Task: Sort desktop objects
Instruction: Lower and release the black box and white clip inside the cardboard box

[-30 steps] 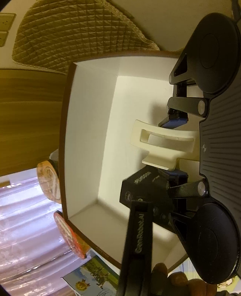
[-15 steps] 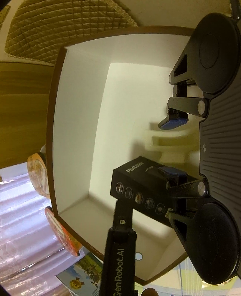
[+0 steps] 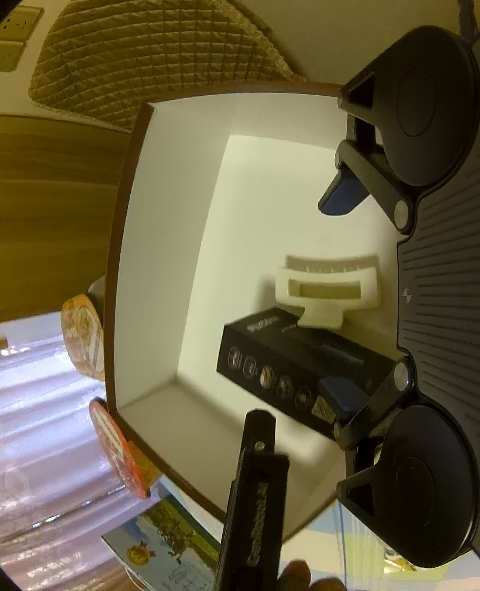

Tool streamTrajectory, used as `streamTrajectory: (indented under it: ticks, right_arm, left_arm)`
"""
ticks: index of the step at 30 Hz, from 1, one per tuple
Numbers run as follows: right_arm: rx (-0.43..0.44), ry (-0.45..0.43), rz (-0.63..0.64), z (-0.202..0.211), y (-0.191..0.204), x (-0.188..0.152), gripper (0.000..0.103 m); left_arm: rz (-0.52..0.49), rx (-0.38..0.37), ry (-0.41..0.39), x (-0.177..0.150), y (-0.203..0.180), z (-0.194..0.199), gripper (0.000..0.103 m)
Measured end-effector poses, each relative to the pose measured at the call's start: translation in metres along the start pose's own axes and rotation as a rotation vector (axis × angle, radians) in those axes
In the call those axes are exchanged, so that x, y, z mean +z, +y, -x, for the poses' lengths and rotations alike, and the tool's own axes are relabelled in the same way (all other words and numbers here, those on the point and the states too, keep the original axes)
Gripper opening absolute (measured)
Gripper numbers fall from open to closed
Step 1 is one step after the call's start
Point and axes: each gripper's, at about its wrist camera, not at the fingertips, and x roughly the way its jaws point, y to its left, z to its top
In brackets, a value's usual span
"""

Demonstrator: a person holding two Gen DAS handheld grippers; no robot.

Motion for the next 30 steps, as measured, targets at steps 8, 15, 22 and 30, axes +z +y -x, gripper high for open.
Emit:
streamTrajectory:
  ticks: [8, 15, 22, 30]
  right_arm:
    - [-0.041, -0.015, 0.022, 0.02, 0.011, 0.002, 0.101]
    - [-0.067, -0.034, 0.015, 0.04, 0.014, 0.002, 0.101]
    - [-0.075, -0.075, 0.007, 0.062, 0.019, -0.004, 0.101]
    - [-0.08, -0.126, 0.009, 0.092, 0.03, -0.019, 0.101]
  left_arm:
    - [-0.031, 0.034, -0.009, -0.005, -0.002, 0.013, 0.088]
    - [-0.038, 0.046, -0.029, -0.012, -0.001, 0.032, 0.096]
    - [-0.037, 0.042, -0.054, -0.023, 0.0, 0.055, 0.097]
    - [-0.032, 0.034, -0.098, -0.039, 0.001, 0.087, 0.097]
